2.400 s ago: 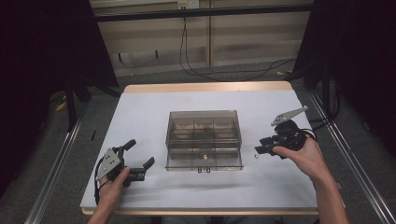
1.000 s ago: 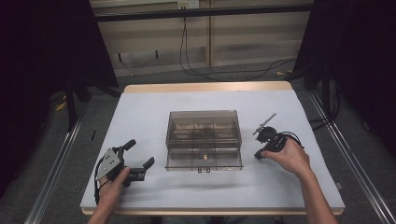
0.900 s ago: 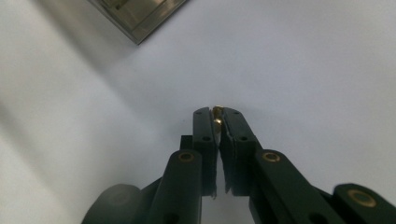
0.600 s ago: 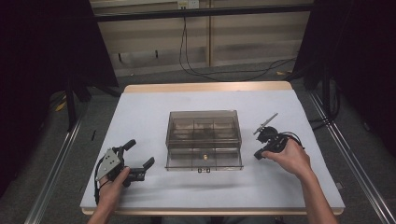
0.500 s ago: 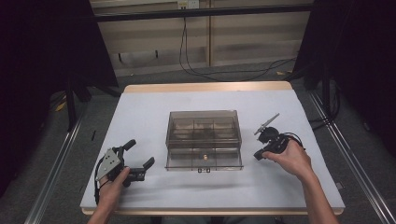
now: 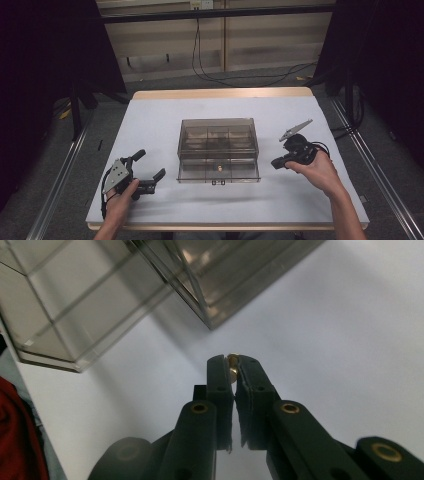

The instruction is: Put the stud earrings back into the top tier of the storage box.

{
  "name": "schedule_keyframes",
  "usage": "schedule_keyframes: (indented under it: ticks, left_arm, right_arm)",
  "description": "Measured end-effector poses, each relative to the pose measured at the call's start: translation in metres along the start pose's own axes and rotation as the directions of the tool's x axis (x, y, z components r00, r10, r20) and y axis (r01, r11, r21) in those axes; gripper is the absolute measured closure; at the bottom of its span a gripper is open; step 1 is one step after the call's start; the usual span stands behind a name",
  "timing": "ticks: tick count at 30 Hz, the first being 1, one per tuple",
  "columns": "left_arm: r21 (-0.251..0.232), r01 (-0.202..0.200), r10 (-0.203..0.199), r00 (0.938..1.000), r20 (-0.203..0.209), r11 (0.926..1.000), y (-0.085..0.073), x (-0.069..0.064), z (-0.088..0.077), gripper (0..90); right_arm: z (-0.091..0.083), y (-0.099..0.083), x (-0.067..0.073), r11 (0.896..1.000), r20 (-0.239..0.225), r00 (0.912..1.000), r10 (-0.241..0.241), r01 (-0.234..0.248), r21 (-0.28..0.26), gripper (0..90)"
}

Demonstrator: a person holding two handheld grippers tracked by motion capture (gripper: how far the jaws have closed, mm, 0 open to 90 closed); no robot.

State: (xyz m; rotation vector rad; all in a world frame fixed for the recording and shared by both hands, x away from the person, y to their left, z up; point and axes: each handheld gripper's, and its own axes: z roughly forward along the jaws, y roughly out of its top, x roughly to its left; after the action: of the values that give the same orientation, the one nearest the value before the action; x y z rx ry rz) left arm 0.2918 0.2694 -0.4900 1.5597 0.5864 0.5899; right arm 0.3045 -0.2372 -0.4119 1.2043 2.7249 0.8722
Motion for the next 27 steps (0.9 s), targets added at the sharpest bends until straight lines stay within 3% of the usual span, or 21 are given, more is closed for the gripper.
schedule_keyframes:
  ticks: [6,9,17,27]
  left_arm:
    - [-0.004,0.008,-0.008,1.0,-0.002,1.0,0.0,0.0,0.0,0.7]
    - [-0.004,0.007,-0.007,1.0,-0.002,1.0,0.0,0.0,0.0,0.7]
    - [0.0,0.003,-0.003,1.0,-0.001,1.0,0.0,0.0,0.0,0.7]
    - [0.003,0.003,-0.003,1.0,-0.001,1.0,0.0,0.0,0.0,0.7]
  right_arm:
    - [-0.01,0.003,0.006,0.998,-0.02,0.9993,-0.031,0.03,-0.06,85.3]
    - [-0.014,0.005,0.007,0.994,-0.056,0.9975,-0.042,0.036,-0.101,85.3]
    - [-0.027,0.01,0.015,0.987,-0.067,0.9957,-0.063,0.052,-0.153,85.3]
    - [-0.044,0.026,0.032,0.967,-0.073,0.987,-0.144,0.124,-0.224,85.3]
